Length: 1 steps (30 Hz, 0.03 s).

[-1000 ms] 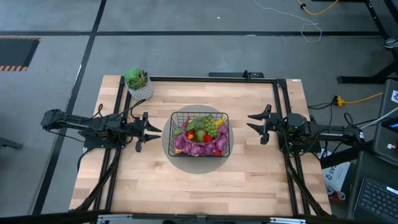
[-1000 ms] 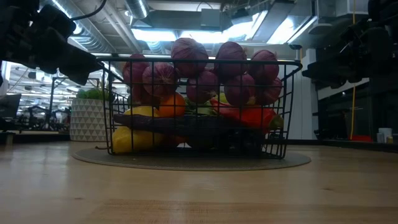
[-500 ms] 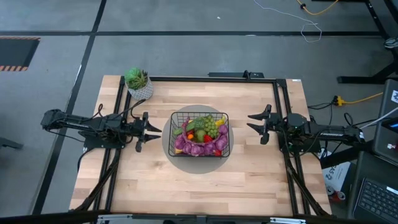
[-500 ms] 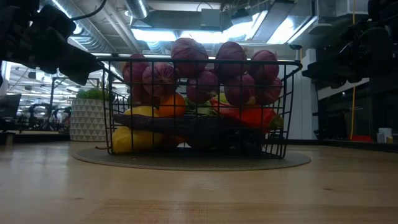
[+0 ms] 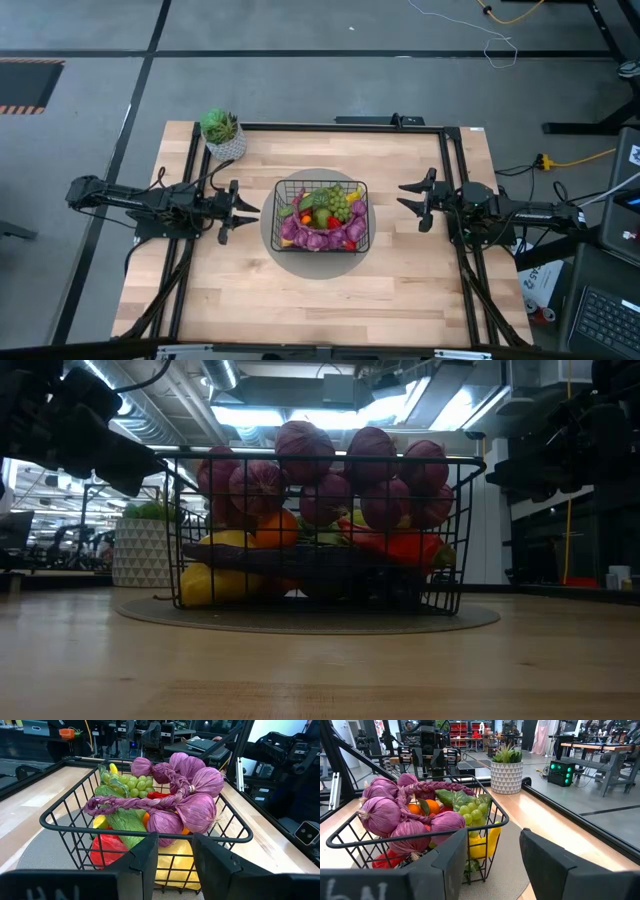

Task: Build produce basket
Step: Return to Home Position

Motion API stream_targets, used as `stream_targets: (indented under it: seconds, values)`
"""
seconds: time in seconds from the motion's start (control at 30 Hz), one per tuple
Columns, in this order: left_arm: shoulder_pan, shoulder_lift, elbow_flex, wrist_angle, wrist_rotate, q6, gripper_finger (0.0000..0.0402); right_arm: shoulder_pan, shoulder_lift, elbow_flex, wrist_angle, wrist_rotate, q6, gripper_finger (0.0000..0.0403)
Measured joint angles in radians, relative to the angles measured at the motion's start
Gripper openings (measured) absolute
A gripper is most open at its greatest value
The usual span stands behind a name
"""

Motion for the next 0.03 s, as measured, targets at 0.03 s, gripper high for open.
stream_targets:
  seconds: [0.03]
  values:
    - [0.000,0.000,0.000,0.000,0.000,0.000,0.0115,0.000,0.000,0.000,0.000,0.000,0.000,0.0184]
